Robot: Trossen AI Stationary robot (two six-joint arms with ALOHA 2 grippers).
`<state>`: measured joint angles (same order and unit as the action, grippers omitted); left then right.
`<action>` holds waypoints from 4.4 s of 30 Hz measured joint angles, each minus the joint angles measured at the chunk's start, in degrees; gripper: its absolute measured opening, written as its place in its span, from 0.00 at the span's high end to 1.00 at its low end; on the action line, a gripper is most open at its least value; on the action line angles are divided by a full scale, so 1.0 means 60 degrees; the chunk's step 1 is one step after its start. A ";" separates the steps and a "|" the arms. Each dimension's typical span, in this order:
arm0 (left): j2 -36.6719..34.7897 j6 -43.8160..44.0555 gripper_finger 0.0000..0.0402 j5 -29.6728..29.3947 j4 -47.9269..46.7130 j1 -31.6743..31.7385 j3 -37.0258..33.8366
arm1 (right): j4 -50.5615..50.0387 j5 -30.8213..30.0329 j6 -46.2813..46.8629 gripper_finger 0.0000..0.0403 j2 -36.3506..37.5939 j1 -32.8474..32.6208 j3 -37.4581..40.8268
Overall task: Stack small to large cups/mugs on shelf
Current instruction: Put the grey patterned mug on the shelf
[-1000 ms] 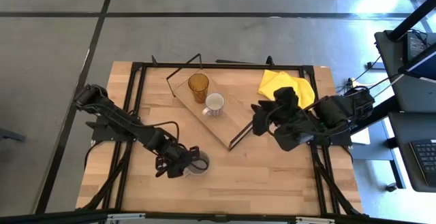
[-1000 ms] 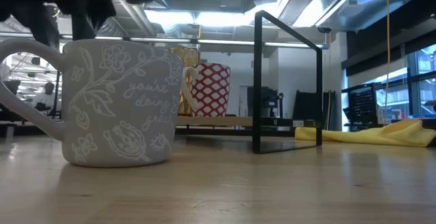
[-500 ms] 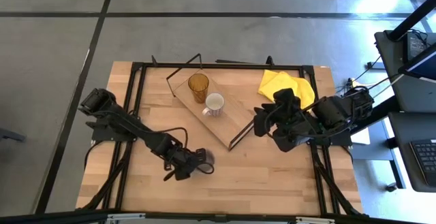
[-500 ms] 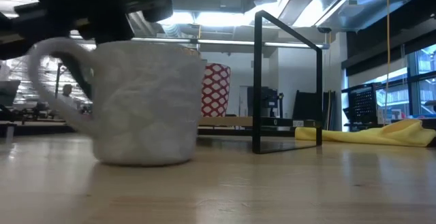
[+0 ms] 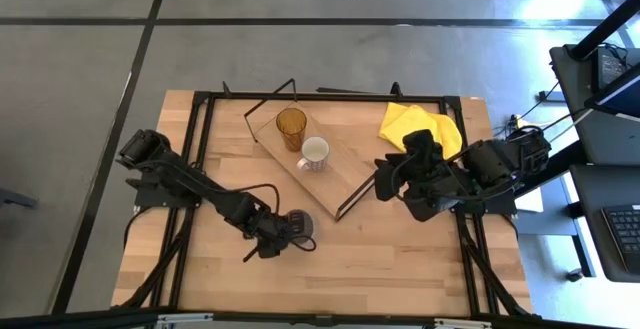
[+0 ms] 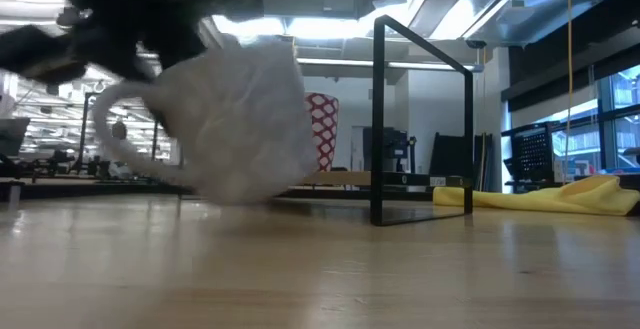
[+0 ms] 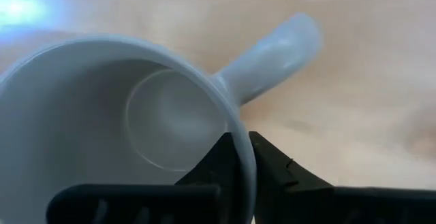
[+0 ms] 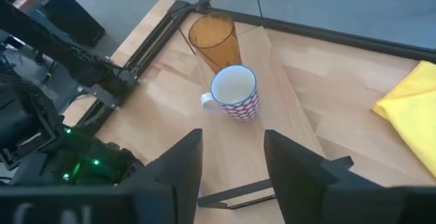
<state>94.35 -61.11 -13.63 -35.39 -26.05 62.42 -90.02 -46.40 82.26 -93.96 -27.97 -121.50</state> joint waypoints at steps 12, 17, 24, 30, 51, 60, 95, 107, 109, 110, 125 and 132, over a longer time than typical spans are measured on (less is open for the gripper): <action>-0.0026 -0.1196 0.96 0.0376 -0.2543 0.1509 0.3066 | 0.0000 -0.0345 0.0019 0.75 0.1010 -0.0007 0.0002; -0.0022 -0.1270 0.96 0.0289 -0.2594 0.2327 0.3146 | 0.0000 0.0470 0.0149 0.78 0.1094 0.0000 0.0002; 0.0554 -0.1358 0.96 0.0393 -0.2387 0.3083 0.3142 | 0.0011 0.1707 0.0266 0.88 0.0704 0.0168 0.0013; 0.0943 -0.1526 0.96 0.0390 -0.2117 0.3265 0.3142 | 0.0008 0.1915 0.0262 0.98 0.0653 0.0514 0.0009; 0.1134 -0.1651 0.96 0.0878 -0.1352 0.3614 0.3160 | 0.1411 0.4510 -0.1050 0.99 0.0638 0.2642 0.2768; 0.1468 -0.1637 0.95 0.0934 -0.1050 0.3607 0.3153 | 0.2291 0.4530 -0.1851 0.99 0.0642 0.3009 0.2814; 0.1599 -0.1663 0.95 0.1509 -0.0646 0.4165 0.3146 | 0.2167 0.4661 -0.2017 0.97 0.0653 0.3009 0.2806; 0.1588 -0.1656 0.91 0.1771 -0.0333 0.4161 0.3146 | 0.2164 0.4687 -0.2018 0.96 0.0653 0.3009 0.2807; 0.1588 -0.1648 0.91 0.1770 -0.0335 0.4169 0.3146 | 0.2164 0.4688 -0.2029 0.96 0.0653 0.3009 0.2806; 0.1588 -0.1633 0.91 0.1783 -0.0340 0.4179 0.3146 | 0.2164 0.4695 -0.2044 0.96 0.0653 0.3009 0.2804; 0.1756 -0.1332 0.90 0.1678 -0.0443 0.4233 0.3149 | 0.2112 0.4691 -0.2208 0.96 0.0653 0.3005 0.2804; 0.1836 -0.1259 0.90 0.1586 -0.0129 0.4201 0.3149 | 0.2002 0.4690 -0.2259 0.96 0.0656 0.3005 0.2803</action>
<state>105.36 -68.66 -4.12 -36.17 -0.84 81.32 -78.00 -18.26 68.71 -90.02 -9.93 -104.68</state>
